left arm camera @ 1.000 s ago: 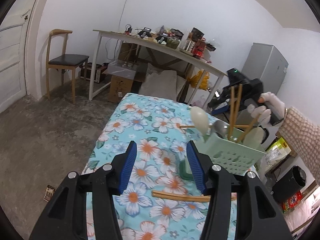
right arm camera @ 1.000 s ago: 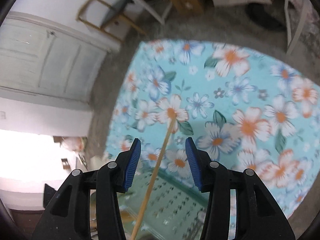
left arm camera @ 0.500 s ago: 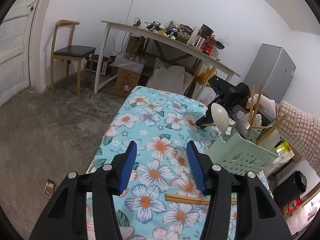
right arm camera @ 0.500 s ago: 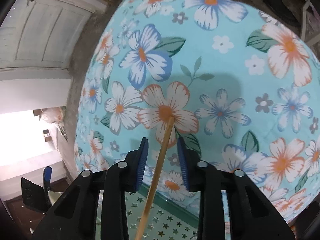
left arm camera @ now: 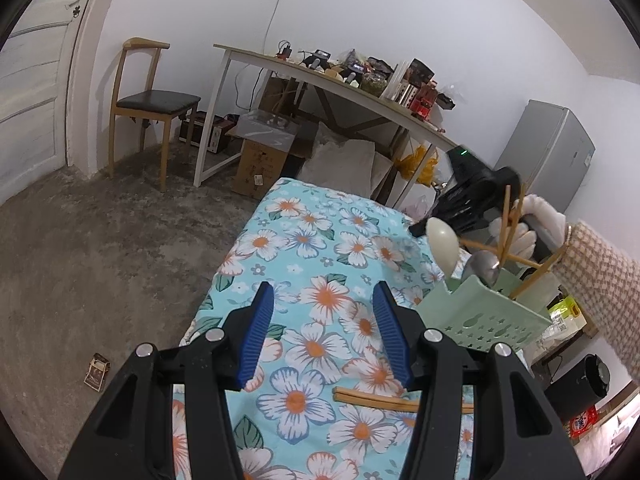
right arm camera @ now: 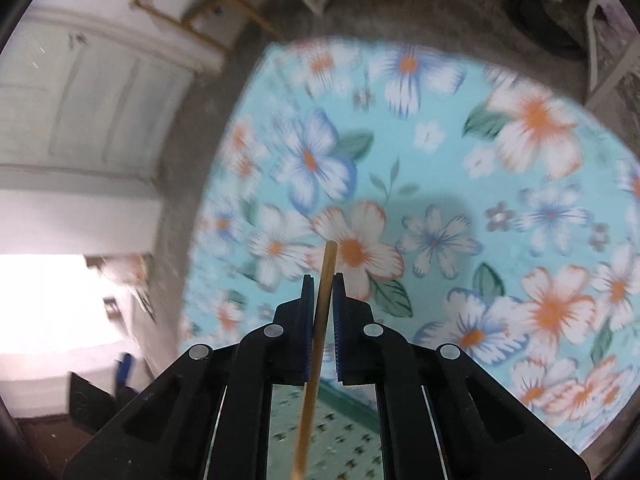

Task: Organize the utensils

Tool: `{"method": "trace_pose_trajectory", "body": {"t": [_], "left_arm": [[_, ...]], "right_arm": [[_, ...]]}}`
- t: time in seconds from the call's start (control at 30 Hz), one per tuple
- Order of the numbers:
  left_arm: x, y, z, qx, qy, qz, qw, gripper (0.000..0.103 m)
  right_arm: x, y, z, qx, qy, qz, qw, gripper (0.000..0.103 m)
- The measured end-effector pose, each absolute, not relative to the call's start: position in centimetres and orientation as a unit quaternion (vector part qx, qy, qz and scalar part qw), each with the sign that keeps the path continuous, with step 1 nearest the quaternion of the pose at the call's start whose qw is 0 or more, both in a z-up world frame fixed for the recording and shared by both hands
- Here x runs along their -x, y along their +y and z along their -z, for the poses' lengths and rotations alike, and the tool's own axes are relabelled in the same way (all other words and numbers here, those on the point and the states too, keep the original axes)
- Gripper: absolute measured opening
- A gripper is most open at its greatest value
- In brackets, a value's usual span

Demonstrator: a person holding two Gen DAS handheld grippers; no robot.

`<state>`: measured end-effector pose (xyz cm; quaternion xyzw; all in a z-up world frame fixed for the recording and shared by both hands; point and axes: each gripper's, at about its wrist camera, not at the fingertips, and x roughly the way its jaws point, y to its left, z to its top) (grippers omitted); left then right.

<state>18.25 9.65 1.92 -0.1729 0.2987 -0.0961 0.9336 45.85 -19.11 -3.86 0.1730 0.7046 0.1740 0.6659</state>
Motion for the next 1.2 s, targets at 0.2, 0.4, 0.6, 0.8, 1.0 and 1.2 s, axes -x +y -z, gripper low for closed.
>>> {"method": "trace_pose_trajectory", "body": {"t": [0.2,0.4,0.6,0.8,1.0,1.2], "left_arm": [[-17.4,8.9,-3.2,0.172,0.285,0.109,0.937,0.050],[-16.1,8.1,-4.6,0.167,0.269,0.120,0.941,0.050],[-14.9,7.3,-5.6,0.164,0.257,0.123,0.944,0.050],[-13.9,6.7,-6.6,0.156,0.246,0.125,0.948,0.050],[-13.2,6.8,-7.0,0.151,0.242,0.124,0.950,0.050],[-13.0,7.8,-6.8,0.157,0.240,0.118,0.951,0.050]], "right_arm": [[-43.0,-21.3,-3.0,-0.201,0.628,-0.175,0.731,0.004],[-40.0,-24.1,-8.6,-0.241,0.562,-0.178,0.771,0.004],[-36.0,-25.0,-15.3,-0.279,0.418,-0.199,0.841,0.004],[-32.0,-25.2,-16.3,-0.311,0.289,-0.175,0.888,0.004],[-29.6,-24.3,-15.5,-0.265,0.205,-0.114,0.935,0.004],[-29.1,-22.7,-13.5,-0.194,0.181,-0.062,0.962,0.004]]}}
